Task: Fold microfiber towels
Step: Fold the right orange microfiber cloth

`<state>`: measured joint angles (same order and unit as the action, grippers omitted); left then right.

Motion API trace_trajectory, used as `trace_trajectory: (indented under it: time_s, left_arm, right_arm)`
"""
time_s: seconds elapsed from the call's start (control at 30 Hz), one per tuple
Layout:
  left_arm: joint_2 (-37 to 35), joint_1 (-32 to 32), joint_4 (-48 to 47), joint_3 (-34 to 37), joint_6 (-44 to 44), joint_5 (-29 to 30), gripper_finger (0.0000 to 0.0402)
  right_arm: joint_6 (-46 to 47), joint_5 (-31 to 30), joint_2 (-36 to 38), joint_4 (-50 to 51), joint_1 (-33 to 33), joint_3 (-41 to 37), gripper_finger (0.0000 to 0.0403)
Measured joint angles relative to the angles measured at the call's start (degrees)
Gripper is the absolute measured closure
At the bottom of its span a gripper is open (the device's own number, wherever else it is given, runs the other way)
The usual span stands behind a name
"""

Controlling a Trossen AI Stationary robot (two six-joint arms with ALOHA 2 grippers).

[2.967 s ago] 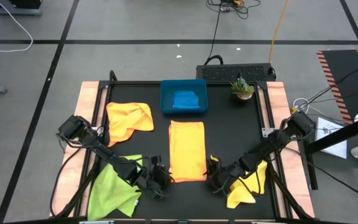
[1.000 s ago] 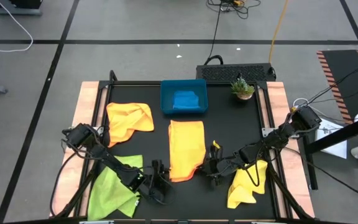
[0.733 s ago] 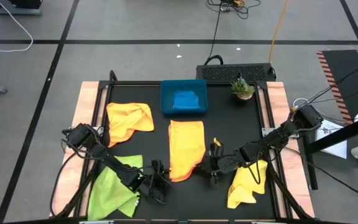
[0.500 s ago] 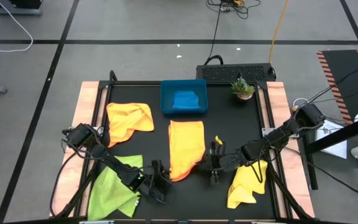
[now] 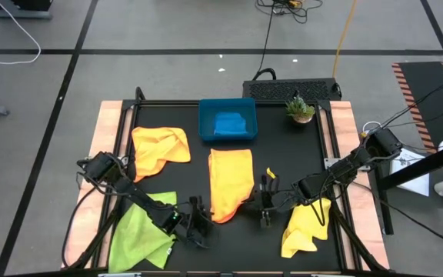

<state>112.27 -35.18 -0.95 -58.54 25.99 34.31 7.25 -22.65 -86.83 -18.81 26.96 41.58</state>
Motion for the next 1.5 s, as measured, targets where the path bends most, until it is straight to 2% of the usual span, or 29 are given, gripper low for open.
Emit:
trace_trajectory:
  time_s: [0.2,0.4,0.6,0.73,0.87,1.03,1.13,1.27,1.33,1.5]
  left_arm:
    - [0.00,-0.04,1.00,0.00,-0.06,-3.71,0.0327]
    - [0.00,-0.11,1.57,0.00,-0.35,-3.90,0.0391]
    - [-0.55,-0.34,1.59,0.00,-1.47,-7.42,0.0397]
    - [-1.79,-1.44,0.84,-1.11,-1.50,-9.71,0.0398]
    - [-3.29,-2.43,-0.81,-4.08,-1.71,-13.22,0.0399]
    - [-5.16,-4.18,-8.13,-10.90,-2.86,-16.48,0.0400]
    - [-6.45,-5.58,-15.29,-15.74,-7.08,-14.02,0.0400]
    - [-7.25,-4.97,-26.81,-17.85,-6.45,-9.30,0.0400]
    - [-7.37,-3.05,-29.26,-17.11,-5.85,-9.60,0.0401]
    - [-7.34,2.38,-28.83,-13.51,-6.50,-14.54,0.0401]
  right_arm:
    - [0.02,-0.04,0.07,0.00,-0.02,0.00,0.0403]
    - [0.02,-0.04,0.07,-0.01,-0.04,0.00,0.0403]
    - [0.55,0.69,0.09,1.14,0.41,0.00,0.0403]
    - [2.95,4.99,0.09,2.87,1.96,-0.02,0.0403]
    - [5.29,7.73,0.10,3.01,5.18,-0.02,0.0403]
    - [5.58,12.27,1.14,-2.77,10.53,0.02,0.0403]
    - [5.11,8.17,3.22,-2.84,12.34,0.02,0.0403]
    - [5.44,-0.17,6.02,3.19,11.31,0.02,0.0403]
    - [6.94,-1.39,6.60,6.86,9.64,0.03,0.0403]
    - [11.99,-1.53,6.26,15.15,5.80,0.01,0.0403]
